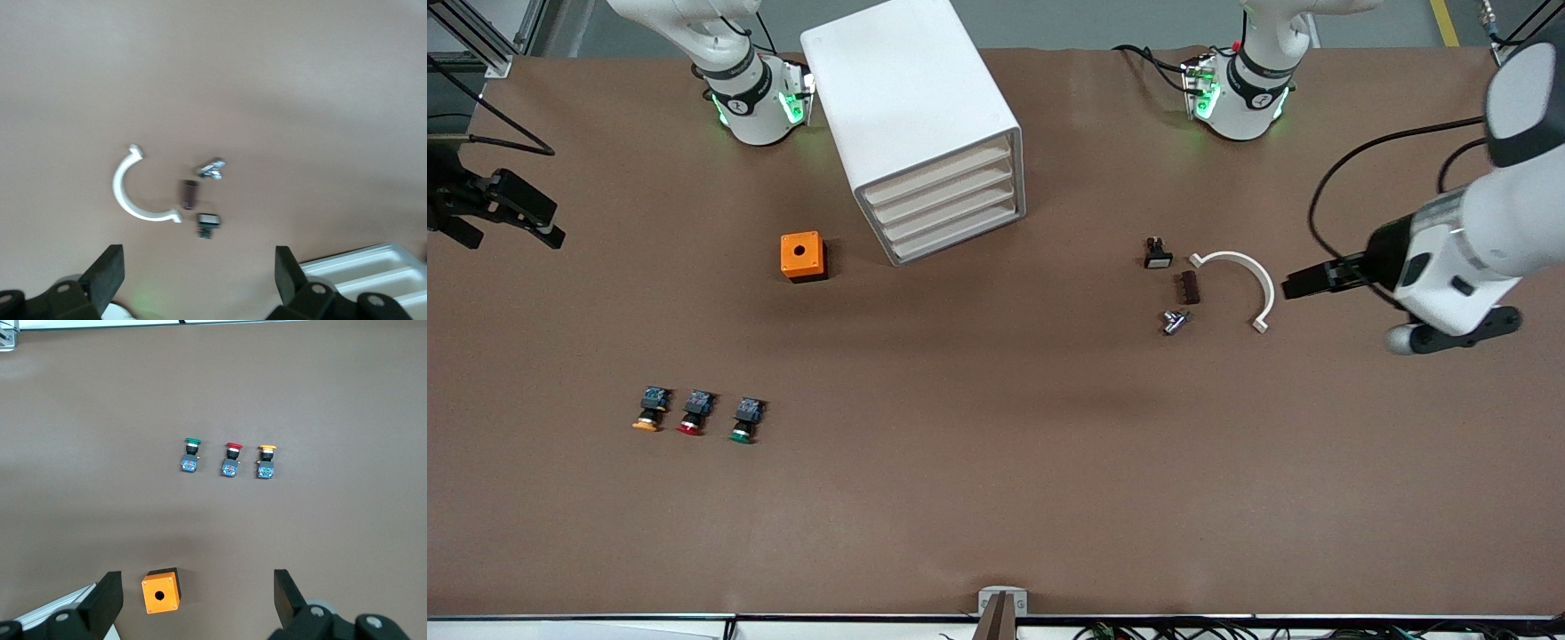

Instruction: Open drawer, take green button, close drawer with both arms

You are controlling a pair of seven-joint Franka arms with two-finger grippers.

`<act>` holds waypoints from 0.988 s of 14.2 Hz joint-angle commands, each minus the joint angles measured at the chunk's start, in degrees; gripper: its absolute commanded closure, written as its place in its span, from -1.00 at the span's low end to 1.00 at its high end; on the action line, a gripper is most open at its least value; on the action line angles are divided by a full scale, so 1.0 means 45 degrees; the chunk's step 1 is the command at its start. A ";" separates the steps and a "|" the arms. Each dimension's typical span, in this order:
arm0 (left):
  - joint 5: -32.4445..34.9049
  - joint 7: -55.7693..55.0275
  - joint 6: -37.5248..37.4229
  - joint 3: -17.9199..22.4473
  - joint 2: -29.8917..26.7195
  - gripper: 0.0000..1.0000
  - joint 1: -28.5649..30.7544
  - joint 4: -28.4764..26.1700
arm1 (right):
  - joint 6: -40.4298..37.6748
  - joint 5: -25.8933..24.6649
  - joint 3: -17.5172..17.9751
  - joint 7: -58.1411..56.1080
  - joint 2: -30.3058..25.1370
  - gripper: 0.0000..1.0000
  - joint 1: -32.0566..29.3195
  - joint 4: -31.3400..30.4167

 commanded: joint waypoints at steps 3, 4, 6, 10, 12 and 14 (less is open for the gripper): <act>0.0904 0.2204 -0.0075 -0.0116 -0.1481 -0.99 0.0693 -0.1634 | -0.0088 0.0059 0.0176 0.0034 0.0136 -1.00 -0.0230 0.0327; 0.1060 0.2284 0.0022 -0.0019 -0.1813 -0.99 0.0596 -0.2101 | -0.0088 0.0059 0.0156 0.0034 0.0155 -1.00 -0.0230 0.0307; 0.1314 0.2382 0.0547 0.0293 -0.2943 -0.99 0.0303 -0.3523 | -0.0088 0.0040 0.0156 0.0034 0.0155 -1.00 -0.0230 0.0327; 0.1394 0.2519 0.3688 0.0294 -0.5815 -0.99 0.0380 -0.7510 | -0.0088 0.0020 0.0156 0.0034 0.0155 -1.00 -0.0230 0.0327; 0.1645 0.2733 0.3734 0.0334 -0.5762 -0.99 0.0400 -0.7380 | -0.0088 0.0020 0.0156 0.0034 0.0155 -1.00 -0.0230 0.0327; 0.2038 0.2754 0.3734 0.0314 -0.5723 -0.99 0.0419 -0.7262 | -0.0088 0.0020 0.0156 0.0034 0.0155 -1.00 -0.0230 0.0327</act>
